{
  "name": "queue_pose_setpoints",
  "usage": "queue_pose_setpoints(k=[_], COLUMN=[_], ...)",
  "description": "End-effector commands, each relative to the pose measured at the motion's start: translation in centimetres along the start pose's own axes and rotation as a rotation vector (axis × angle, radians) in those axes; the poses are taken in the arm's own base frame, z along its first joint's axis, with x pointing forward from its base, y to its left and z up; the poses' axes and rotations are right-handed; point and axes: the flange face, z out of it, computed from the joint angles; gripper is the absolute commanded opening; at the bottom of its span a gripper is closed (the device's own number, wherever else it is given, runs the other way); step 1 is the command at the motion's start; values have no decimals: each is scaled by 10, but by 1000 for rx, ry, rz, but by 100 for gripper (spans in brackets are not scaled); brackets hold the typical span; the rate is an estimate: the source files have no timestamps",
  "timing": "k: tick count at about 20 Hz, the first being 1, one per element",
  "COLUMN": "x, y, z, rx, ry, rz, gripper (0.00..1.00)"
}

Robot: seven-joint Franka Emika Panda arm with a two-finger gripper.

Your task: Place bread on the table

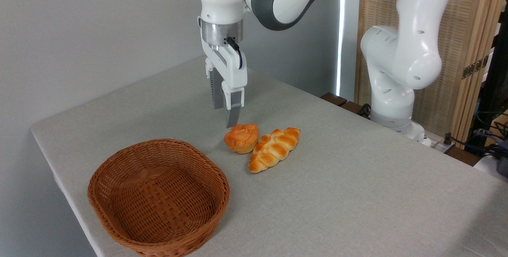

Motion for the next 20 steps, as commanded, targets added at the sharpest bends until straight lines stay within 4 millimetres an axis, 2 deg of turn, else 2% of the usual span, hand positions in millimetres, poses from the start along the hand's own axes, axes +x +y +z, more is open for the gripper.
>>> queue_pose_setpoints(k=[1, 3, 5, 8, 9, 11, 12, 14, 17, 19, 20], x=[7, 7, 6, 5, 6, 2, 4, 15, 18, 26, 34], y=[-25, -38, -47, -71, -81, -113, -126, -138, -139, -140, -134], z=[-49, -74, -90, -109, -116, -132, -136, -139, -135, -127, -125], rx=[-16, -21, -5, 55, 61, 48, 29, 18, 15, 11, 9], ry=[10, -29, -76, -83, -85, -110, -140, -166, -169, -180, -179], rz=[-96, -126, -143, -224, -239, -299, -318, -323, -326, -322, -311], gripper=[100, 100, 100, 100, 100, 100, 100, 100, 100, 100, 100])
